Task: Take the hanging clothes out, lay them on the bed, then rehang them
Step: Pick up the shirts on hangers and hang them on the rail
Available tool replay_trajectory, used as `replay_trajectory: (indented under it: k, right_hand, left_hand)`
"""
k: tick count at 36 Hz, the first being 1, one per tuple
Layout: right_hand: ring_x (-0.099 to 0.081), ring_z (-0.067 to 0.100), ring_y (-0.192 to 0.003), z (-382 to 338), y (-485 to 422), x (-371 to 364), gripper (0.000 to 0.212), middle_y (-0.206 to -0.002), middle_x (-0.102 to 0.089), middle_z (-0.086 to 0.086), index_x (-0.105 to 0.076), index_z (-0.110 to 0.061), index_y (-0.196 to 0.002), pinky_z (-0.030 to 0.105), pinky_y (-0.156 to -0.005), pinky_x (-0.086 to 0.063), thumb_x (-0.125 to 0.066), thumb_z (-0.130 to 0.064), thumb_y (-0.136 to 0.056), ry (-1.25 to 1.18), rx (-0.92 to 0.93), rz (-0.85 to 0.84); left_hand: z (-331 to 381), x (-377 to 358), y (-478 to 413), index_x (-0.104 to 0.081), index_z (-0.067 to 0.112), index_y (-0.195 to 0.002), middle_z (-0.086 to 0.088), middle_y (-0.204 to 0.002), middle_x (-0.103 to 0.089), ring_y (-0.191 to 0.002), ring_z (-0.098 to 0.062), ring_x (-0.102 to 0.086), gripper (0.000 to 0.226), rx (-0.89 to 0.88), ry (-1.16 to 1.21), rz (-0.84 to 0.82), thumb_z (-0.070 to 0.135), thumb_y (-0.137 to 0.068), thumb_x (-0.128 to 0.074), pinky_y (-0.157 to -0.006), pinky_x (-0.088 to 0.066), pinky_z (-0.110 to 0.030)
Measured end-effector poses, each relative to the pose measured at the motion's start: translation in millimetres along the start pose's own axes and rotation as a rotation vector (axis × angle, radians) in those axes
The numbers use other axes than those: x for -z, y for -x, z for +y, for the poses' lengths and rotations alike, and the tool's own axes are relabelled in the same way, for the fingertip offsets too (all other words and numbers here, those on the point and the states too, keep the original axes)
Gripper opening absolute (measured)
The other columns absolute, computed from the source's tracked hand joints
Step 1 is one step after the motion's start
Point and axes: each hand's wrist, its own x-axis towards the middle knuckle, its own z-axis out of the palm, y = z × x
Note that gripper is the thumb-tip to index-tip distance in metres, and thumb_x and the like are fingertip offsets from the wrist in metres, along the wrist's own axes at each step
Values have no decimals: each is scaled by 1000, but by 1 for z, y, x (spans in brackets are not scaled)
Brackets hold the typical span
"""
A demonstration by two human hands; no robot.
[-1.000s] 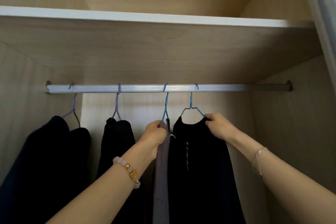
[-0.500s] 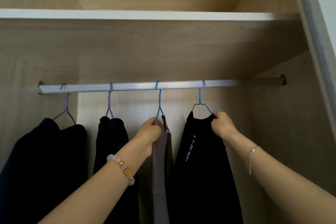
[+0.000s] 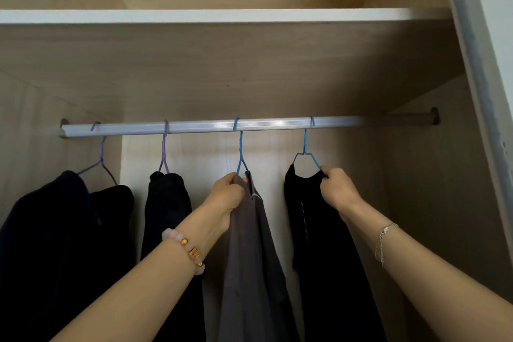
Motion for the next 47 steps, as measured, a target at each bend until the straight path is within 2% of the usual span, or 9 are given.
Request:
replay_trajectory:
  k: [6,11,17,21,26,33,38,43,47]
  right_hand:
    - [-59,26,-76,-10,4,1,40,-89,-63,15,-63,0,-108,26,-57,-40,-31,9,-86,12,23,-44]
    - [-62,38,-100,-18,7,1,41,-111,-65,23,-57,4,-119,34,-76,-49,-32,7,-87,31,5,-35]
    - [-59,31,-81,-21,14,7,42,-109,-65,25,-58,1,-118,27,-66,-39,-32,4,-86,68,18,-42]
    - [-60,36,-82,-22,23,7,33,-105,-64,27,-56,2,-112,28,-64,-37,-32,0,-89,96,46,-26]
    - [-62,37,-93,-22,49,3,33,-109,-65,21,-54,-8,-124,34,-71,-46,-37,-9,-95,110,39,-44]
    - [-61,32,-107,-4,121,5,36,-117,-64,13,-50,-13,-130,46,-93,-50,-46,-17,-95,224,-21,-173]
    - [-62,9,-102,22,180,19,38,-111,-65,-8,-51,-23,-132,22,-89,-48,-52,-17,-94,155,-11,-233]
    - [-62,0,-92,45,240,51,35,-102,-67,-12,-57,-23,-125,-2,-79,-43,-55,-11,-92,334,136,34]
    - [-64,2,-85,66,272,83,28,-95,-68,-13,-67,-22,-109,14,-80,-50,-55,-6,-90,389,177,314]
  left_hand:
    - [2,0,5,-56,5,-91,-1,-76,-54,-64,-19,-53,32,-2,-15,14,-11,-89,-28,-48,-49,-21]
    - [2,1,7,-56,6,-87,-1,-75,-53,-64,-19,-52,31,-17,-28,34,-8,-91,-28,-55,-49,-26]
    - [-4,9,14,-61,10,-95,-12,-79,-57,-65,-21,-54,29,-36,16,14,-5,-89,-37,-59,-46,-28]
    - [-12,12,21,-57,25,-79,-7,-86,-59,-80,-22,-58,31,-84,31,-35,-1,-88,-43,-73,-49,-32]
    - [-29,16,37,-55,29,-118,11,-91,-64,-77,-5,-60,31,-217,58,-36,13,-93,-46,-64,-50,-16]
    - [-108,20,97,-42,20,-140,1,-130,-58,-118,-15,-56,49,-217,-108,-48,12,-92,-51,-104,-45,-36]
    - [-184,13,151,-38,23,-141,6,-125,-59,-113,-9,-55,51,-16,-145,-115,14,-93,-52,-101,-43,-27]
    - [-235,-14,204,-49,22,-128,5,-119,-59,-107,-11,-58,39,102,-437,-431,29,-90,-54,-95,-48,-31]
    - [-240,-44,239,-57,32,-95,8,-95,-63,-94,-13,-59,28,162,-661,-916,56,-84,-48,-82,-43,-32]
